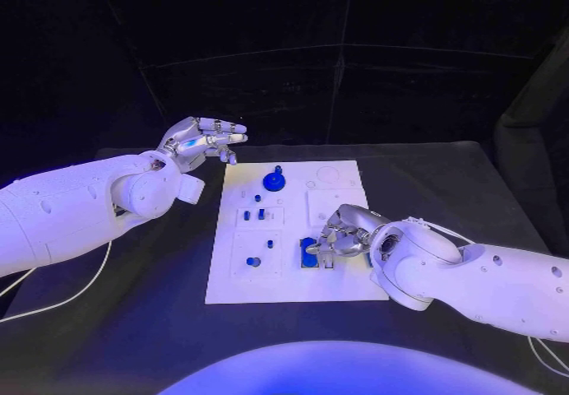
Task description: Assemble the parts on the task board
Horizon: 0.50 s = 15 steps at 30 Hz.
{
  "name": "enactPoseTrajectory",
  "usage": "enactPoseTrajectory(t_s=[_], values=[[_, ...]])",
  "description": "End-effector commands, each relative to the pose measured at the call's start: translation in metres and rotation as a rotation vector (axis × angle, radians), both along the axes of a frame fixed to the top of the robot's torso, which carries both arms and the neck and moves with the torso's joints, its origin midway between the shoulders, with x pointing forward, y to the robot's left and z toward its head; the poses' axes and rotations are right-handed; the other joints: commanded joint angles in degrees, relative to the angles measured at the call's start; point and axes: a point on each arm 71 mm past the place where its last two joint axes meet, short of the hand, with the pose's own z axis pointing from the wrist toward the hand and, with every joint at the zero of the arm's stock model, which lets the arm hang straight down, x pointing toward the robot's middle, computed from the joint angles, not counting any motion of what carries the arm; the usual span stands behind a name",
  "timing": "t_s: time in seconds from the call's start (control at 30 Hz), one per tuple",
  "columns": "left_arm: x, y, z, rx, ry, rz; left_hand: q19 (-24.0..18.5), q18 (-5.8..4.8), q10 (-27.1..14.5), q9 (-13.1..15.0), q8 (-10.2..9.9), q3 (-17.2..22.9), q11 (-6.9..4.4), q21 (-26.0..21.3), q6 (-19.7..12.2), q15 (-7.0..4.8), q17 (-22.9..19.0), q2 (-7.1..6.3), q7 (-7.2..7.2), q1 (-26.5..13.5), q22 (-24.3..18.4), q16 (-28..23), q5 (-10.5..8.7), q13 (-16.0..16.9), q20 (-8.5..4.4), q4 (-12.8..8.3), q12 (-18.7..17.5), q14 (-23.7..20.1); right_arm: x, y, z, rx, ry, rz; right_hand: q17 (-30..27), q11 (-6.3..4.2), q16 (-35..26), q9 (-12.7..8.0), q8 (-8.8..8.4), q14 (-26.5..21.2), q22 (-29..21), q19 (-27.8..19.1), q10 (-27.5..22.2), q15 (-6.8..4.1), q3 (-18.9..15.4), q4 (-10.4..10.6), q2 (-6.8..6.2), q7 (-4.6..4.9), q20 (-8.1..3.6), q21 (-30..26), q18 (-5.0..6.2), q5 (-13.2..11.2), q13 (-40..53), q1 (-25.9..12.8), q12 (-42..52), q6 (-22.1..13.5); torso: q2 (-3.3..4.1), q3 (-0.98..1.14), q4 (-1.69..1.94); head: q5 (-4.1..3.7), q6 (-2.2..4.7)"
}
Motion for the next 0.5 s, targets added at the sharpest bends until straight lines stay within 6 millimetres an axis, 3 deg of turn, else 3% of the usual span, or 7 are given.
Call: enactPoseTrajectory(t_s=[0.03, 0.2, 0.5], values=[[0.0000, -0.0015, 0.0017, -0.011, -0.005, -0.010, -0.5, 0.78, -0.5, -0.1, 0.2, -0.3, 0.02, -0.3, -0.3, -0.14, -0.1, -0.05, -0.04, 0.0, -0.1, -0.2, 0.04, -0.1, 0.04, 0.0, 0.4, -0.3, -0.0024, 0.0046, 0.0076, 0.058, -0.065, 0.075, 0.9, -0.10, 0.3, 0.4, 0.16, 3.3, 0.4, 0.1, -0.2, -0.11, 0.2, -1.9, 0.51, -0.27, -0.29, 0.3, -1.03, 1.2, -0.4, 2.9, -0.5, 0.1, -0.01, 0.02, -0.08, -0.03, -0.06], [0.0001, -0.0021, 0.0016, -0.011, -0.004, -0.012, -0.5, 0.78, -0.5, -0.1, 0.2, -0.3, 0.02, -0.3, -0.3, -0.14, -0.1, -0.05, -0.04, 0.0, -0.1, -0.2, 0.04, -0.1, 0.04, 0.0, 0.4, -0.3, -0.0040, 0.0051, 0.0081, 0.049, -0.067, 0.104, 1.1, -0.08, 0.4, 0.7, 0.08, 3.3, 0.5, 0.1, -0.2, -0.09, 0.0, -3.5, 0.95, -0.21, -0.29, 0.4, -1.06, 1.3, -0.6, 4.9, -0.8, 0.1, -0.05, -0.04, -0.03, -0.13, -0.04], [0.0002, -0.0030, 0.0013, -0.011, -0.001, -0.015, -0.5, 0.78, -0.6, -0.1, 0.3, -0.4, 0.06, -0.4, -0.4, -0.10, -0.2, -0.03, 0.00, -0.1, -0.1, -0.2, 0.05, -0.1, 0.07, 0.0, 0.4, -0.4, -0.0013, 0.0054, 0.0039, 0.004, -0.050, 0.096, 1.1, -0.07, 0.4, 0.9, 0.06, 3.3, 0.6, 0.1, -0.1, -0.08, -0.1, -3.8, 1.48, -0.19, -0.27, 0.4, -1.07, 1.2, -0.8, 5.2, -1.0, 0.1, 0.00, -0.05, 0.18, -0.03, -0.13]])
